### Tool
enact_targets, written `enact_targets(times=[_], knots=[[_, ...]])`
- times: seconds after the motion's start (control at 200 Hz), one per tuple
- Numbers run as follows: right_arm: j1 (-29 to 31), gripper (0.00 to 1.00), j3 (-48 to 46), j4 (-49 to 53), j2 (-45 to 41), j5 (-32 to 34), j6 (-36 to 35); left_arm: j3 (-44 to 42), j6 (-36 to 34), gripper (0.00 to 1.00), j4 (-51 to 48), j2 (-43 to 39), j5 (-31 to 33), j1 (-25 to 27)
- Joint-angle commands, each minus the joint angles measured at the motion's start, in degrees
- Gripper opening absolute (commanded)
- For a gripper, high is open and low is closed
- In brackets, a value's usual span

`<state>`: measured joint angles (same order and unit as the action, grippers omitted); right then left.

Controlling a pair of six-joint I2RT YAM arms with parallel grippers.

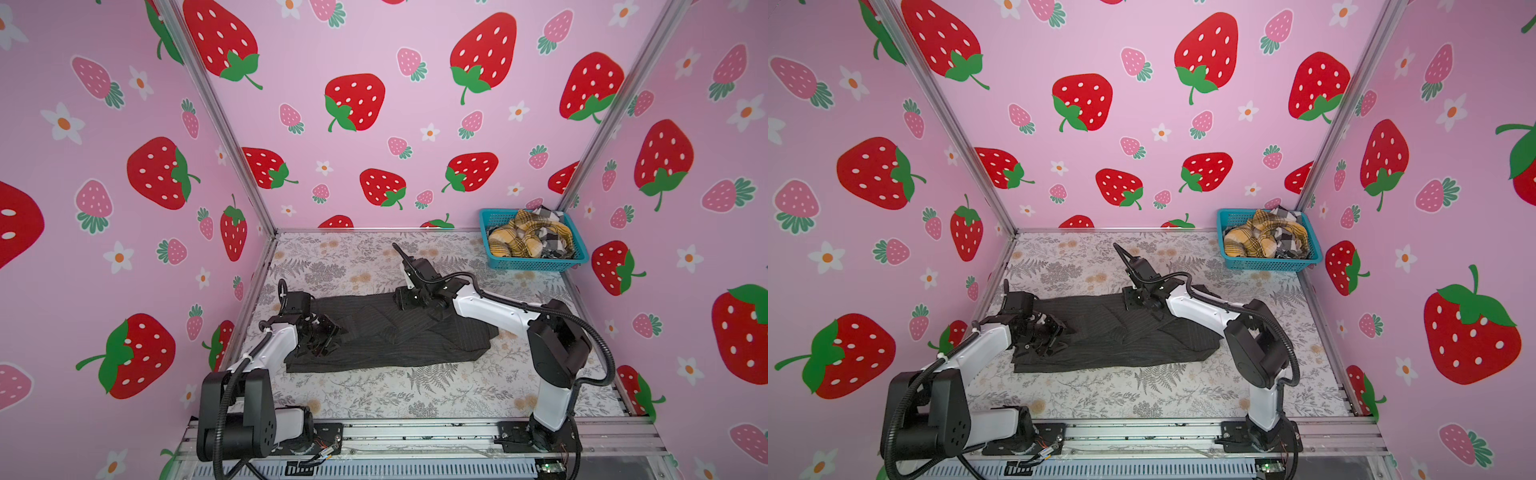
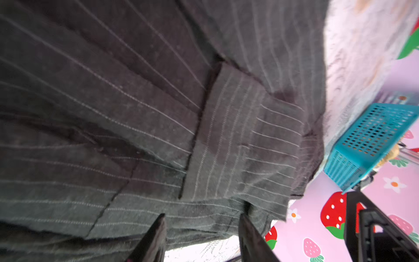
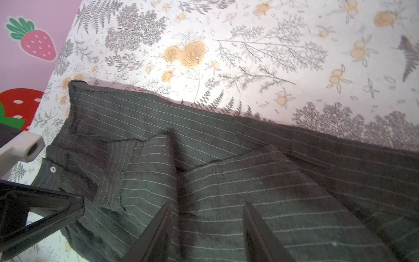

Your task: Fold and stack the long sleeve shirts

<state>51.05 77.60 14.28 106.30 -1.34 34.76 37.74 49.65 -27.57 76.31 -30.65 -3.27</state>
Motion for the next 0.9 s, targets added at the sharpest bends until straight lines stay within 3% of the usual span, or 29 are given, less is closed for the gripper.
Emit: enact_targets(times=[0.0,0.365,0.565,0.68,0.75,0.895], knots=[[-1.46,0.52,-3.26,0.73,-1.58,-1.34,3.37,0.96,1.02,0.51,1.55,1.80,1.16,0.26],[-7.14,0.48,-9.14,-1.01,-3.58,-4.78,6.15,2.48,2.29,0.37,7.99,9.23,-0.06,1.34],[-7.74,0.48,-8.82,-0.65,-4.08,-4.89,6.02,4.21,2.07,0.27,6.74,7.20,-0.20,1.35],[-8.15,0.48,-8.79,-0.55,-4.37,-4.63,6.19,5.74,0.22,0.17,4.08,5.56,1.55,1.35],[-8.50,0.48,-8.80,-0.31,-4.84,-4.48,6.46,6.45,-0.31,0.00,3.60,5.57,0.70,1.35],[-9.50,0.50,-9.42,0.83,-7.83,-3.33,6.97,8.79,-1.50,0.00,1.33,3.94,-0.86,1.38]])
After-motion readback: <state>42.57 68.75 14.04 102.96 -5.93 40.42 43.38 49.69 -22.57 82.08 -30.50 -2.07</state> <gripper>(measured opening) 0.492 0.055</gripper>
